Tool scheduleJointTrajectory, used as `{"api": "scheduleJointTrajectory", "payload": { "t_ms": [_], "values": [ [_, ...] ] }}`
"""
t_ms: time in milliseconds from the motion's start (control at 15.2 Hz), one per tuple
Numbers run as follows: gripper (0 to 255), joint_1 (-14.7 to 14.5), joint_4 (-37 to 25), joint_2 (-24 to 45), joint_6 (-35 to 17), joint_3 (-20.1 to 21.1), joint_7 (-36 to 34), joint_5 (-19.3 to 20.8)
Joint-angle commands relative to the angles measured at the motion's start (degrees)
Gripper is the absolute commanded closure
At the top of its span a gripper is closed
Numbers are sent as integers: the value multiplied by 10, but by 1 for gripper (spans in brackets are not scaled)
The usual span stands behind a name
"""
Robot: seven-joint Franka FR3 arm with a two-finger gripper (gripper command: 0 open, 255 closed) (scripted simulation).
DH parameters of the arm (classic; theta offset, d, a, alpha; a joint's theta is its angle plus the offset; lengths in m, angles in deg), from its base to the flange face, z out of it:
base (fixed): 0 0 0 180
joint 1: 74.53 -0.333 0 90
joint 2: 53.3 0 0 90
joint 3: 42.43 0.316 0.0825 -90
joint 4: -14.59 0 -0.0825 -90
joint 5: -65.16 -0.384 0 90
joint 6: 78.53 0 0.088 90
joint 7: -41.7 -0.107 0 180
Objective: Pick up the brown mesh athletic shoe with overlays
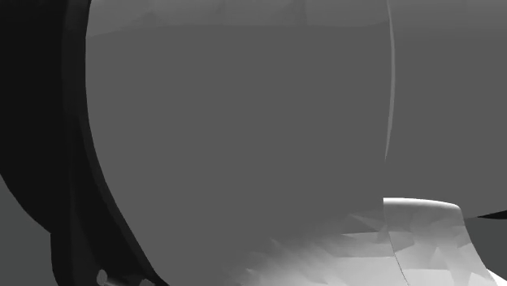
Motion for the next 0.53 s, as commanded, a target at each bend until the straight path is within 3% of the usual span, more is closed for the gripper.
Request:
{"api": "scheduleJointTrajectory", "payload": {
  "t_ms": [0,462],
  "values": [
    [255,1,-15,-2,16,-1,0,1],
    [255,1,-49,-6,54,-1,-4,4]
  ]
}}
